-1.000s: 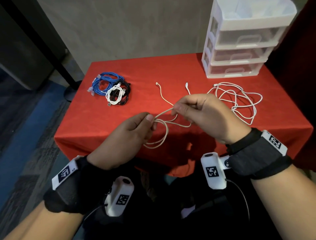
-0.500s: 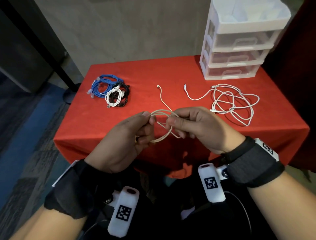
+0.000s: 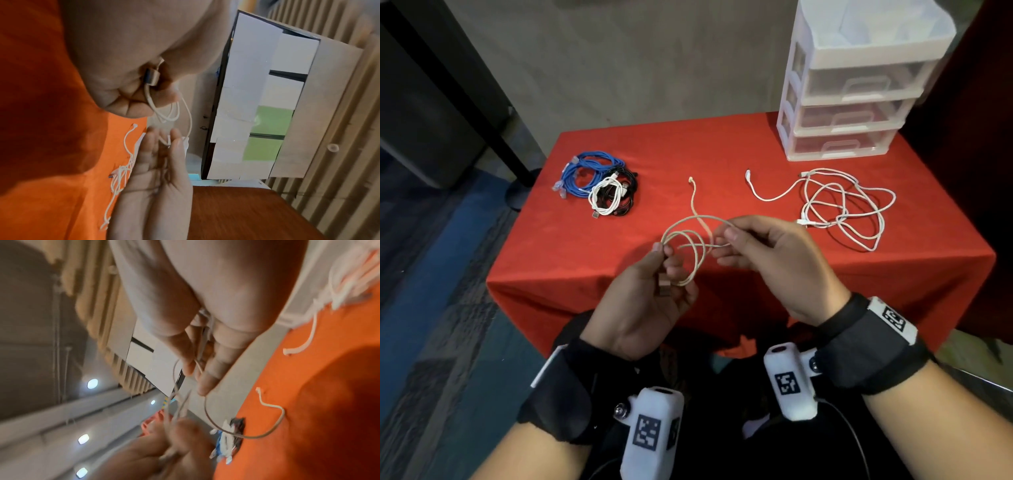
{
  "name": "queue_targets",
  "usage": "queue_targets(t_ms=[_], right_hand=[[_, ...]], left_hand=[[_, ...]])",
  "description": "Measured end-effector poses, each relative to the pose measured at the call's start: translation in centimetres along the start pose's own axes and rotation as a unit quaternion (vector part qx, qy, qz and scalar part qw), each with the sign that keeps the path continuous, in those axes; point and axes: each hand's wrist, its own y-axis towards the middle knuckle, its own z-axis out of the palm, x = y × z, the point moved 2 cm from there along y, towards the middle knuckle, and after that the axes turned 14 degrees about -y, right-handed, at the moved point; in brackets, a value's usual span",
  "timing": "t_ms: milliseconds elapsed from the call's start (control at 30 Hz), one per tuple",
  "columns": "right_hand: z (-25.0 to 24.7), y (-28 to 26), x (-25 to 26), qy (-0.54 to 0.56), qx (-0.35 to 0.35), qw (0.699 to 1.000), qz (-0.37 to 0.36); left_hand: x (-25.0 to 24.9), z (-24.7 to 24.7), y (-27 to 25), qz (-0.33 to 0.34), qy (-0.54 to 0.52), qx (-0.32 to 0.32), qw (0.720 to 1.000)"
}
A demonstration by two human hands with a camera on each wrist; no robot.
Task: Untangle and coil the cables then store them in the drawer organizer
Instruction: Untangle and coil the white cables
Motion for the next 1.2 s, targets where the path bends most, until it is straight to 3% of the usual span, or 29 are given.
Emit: queue_targets(t_ms=[100,200,300,400,500,567,600,700,900,1033,1200], right_hand=[[1.6,-0.8,0.3,0.115,0.028,0.993,0.023],[2.0,-1.3,-0.1,0.149,0.035,0.988,0.022],[1.9,-1.9,-0.7,0.131,0.088,0.987,0.042],[1.9,-2.3,-0.8,0.030,0.120,0.992,0.028],[1.6,-2.2,-0.3,-0.031,0.089,0.995,0.026],[1.8,-1.9,-0.3,-0.019,0.068,0.997,0.044],[1.9,-1.7,-0.6,-0.016,0.046,0.997,0.056],[1.8,-1.4,-1.3,-0.003,0.004,0.997,0.072],[0.8,-1.5,-1.1,0.069,0.079,0.994,0.039],[0.3,-1.7,-1.1,0.057,0.128,0.990,0.011],[-0.1,-0.9,-0.8,-0.050,0.179,0.982,-0.017]], left_hand=[[0.8,0.2,0.3,0.008,0.015,-0.039,0.999],[0.8,0.8,0.3,0.029,0.017,-0.039,0.999],[0.4,0.9,0.7,0.052,0.009,-0.028,0.998],[0.5,0.5,1.2,0.110,0.036,-0.048,0.992],[0.8,0.0,1.3,0.237,0.211,-0.055,0.947],[1.2,0.3,0.8,0.278,0.314,-0.019,0.908],[1.4,0.6,0.5,0.280,0.324,0.006,0.904],[1.4,1.6,-0.4,0.225,0.258,0.063,0.937],[0.7,1.7,-0.6,0.076,0.191,0.055,0.977],[-0.3,2.1,-1.0,-0.001,0.234,0.069,0.970],[-0.7,2.4,-1.2,0.041,0.313,0.077,0.946]])
